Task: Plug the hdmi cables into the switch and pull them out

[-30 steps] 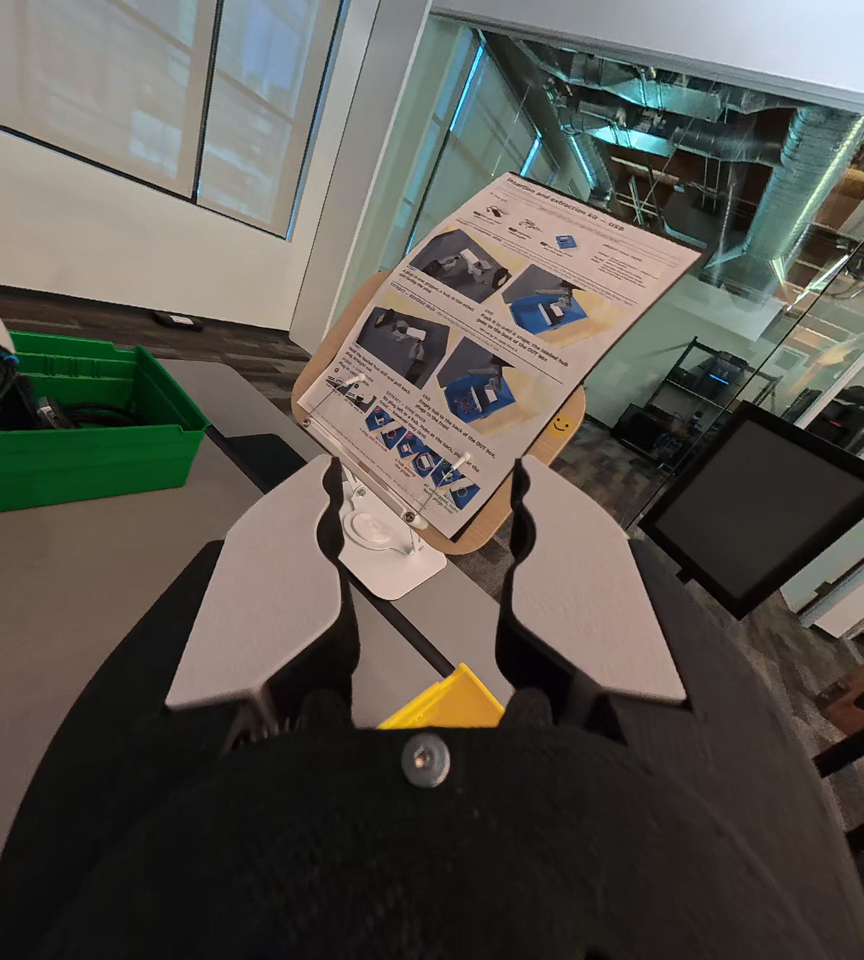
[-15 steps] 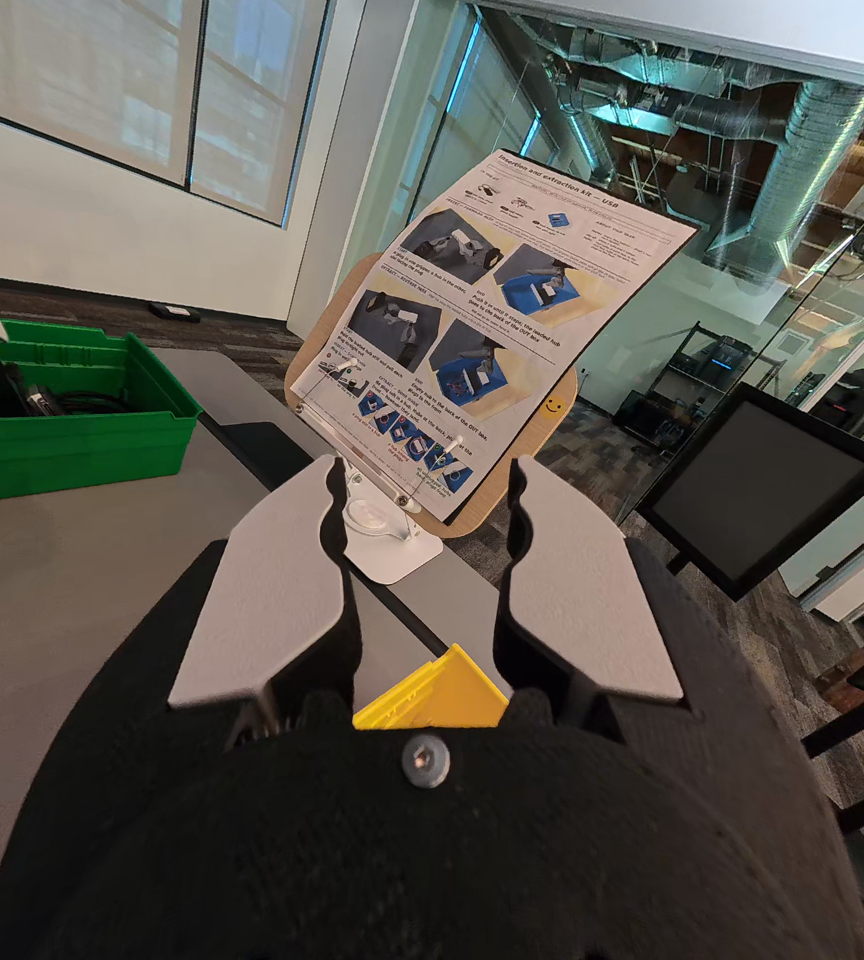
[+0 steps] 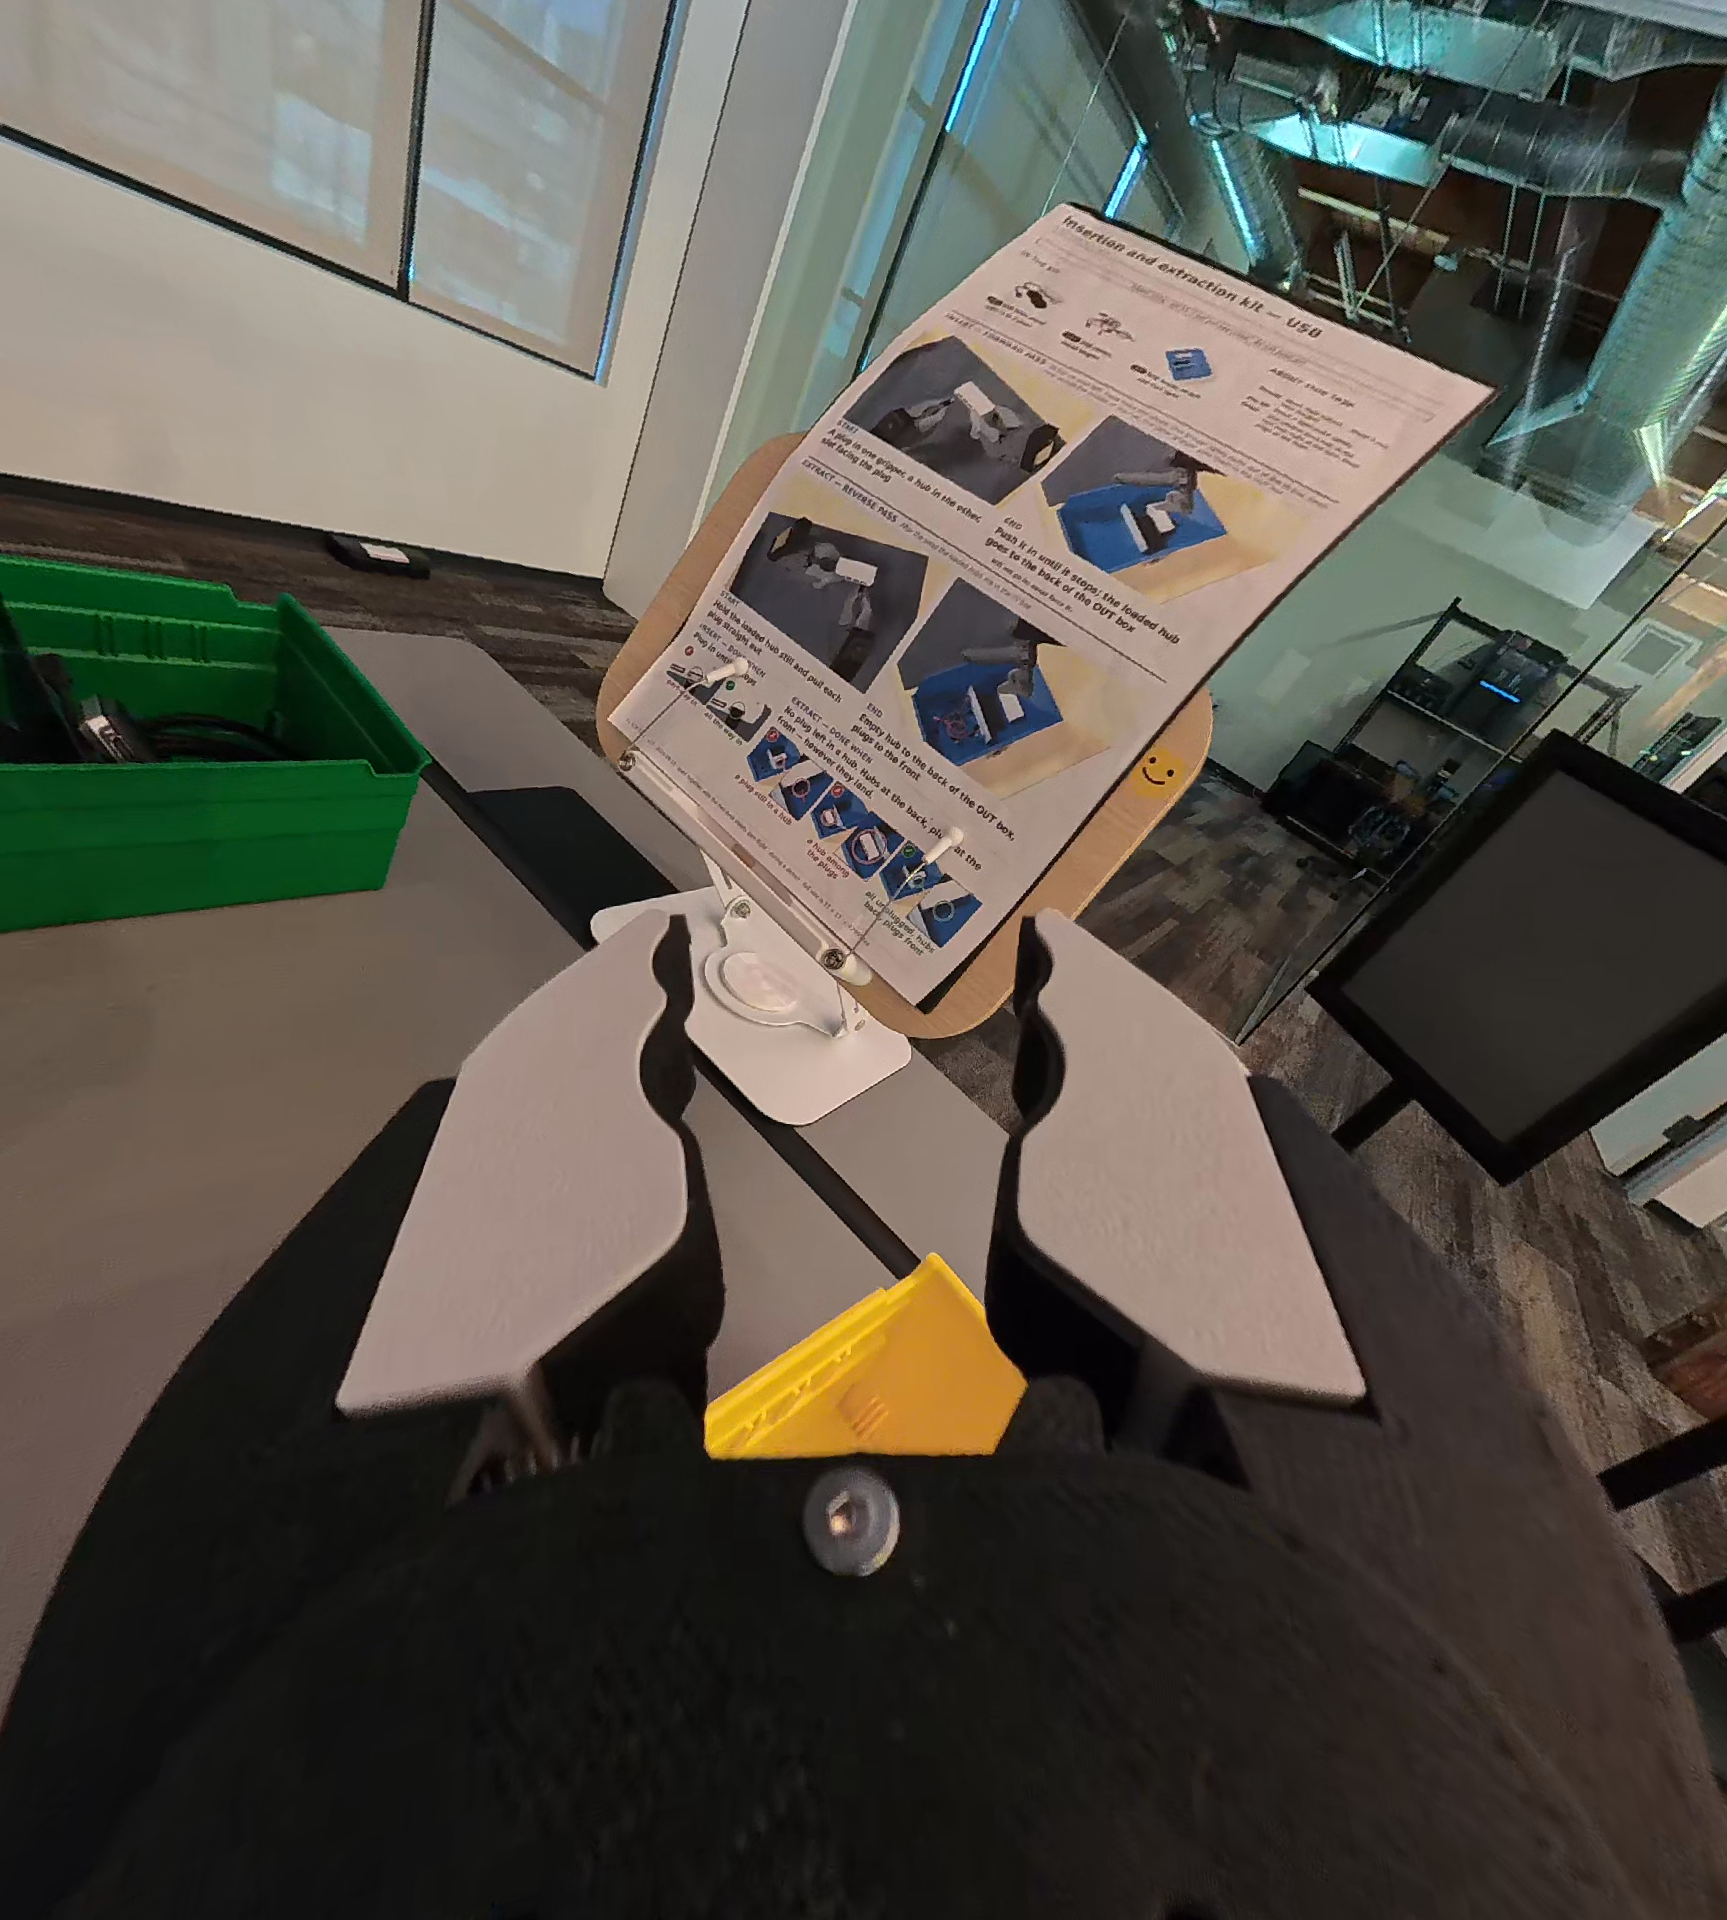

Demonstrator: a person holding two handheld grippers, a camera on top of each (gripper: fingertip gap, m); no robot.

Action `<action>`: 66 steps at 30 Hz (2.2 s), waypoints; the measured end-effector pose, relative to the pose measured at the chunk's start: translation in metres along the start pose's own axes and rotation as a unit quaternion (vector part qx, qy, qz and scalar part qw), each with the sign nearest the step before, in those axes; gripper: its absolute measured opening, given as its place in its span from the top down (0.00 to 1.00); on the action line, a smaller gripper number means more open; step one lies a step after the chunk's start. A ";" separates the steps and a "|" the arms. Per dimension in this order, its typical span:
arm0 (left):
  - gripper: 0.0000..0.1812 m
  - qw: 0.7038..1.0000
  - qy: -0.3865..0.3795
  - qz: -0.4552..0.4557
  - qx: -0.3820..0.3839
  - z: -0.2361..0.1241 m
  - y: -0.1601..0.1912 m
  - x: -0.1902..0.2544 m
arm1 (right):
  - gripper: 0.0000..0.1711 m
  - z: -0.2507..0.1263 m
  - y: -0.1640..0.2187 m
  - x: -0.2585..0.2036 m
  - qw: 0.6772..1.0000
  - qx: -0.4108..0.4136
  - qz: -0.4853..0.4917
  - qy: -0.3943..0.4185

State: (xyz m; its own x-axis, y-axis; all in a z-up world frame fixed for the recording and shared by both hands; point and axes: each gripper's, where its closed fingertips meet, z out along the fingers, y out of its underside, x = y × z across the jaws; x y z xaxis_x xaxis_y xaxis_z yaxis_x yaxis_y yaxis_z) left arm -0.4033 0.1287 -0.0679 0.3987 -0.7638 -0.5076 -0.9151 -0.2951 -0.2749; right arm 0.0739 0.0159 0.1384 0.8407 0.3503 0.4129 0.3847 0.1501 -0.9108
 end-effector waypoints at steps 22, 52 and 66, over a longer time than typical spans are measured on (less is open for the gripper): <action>0.88 0.896 0.176 -0.353 -0.206 0.001 0.081 0.067 | 0.65 0.004 0.007 -0.009 0.999 -0.024 -0.020 -0.017; 1.00 0.907 0.083 -0.319 -0.262 -0.008 0.085 0.032 | 0.65 -0.002 0.003 -0.015 0.998 -0.024 -0.043 -0.032; 1.00 0.895 0.038 -0.331 -0.297 -0.006 0.091 0.036 | 0.65 -0.010 -0.002 -0.016 0.998 -0.016 -0.041 -0.040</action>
State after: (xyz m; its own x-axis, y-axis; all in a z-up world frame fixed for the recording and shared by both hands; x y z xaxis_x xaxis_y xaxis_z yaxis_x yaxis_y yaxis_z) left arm -0.4731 0.0713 -0.1064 0.8811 -0.3385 -0.3302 -0.3589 -0.9334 -0.0009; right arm 0.0638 0.0013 0.1336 0.7734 0.4099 0.4836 0.4647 0.1523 -0.8723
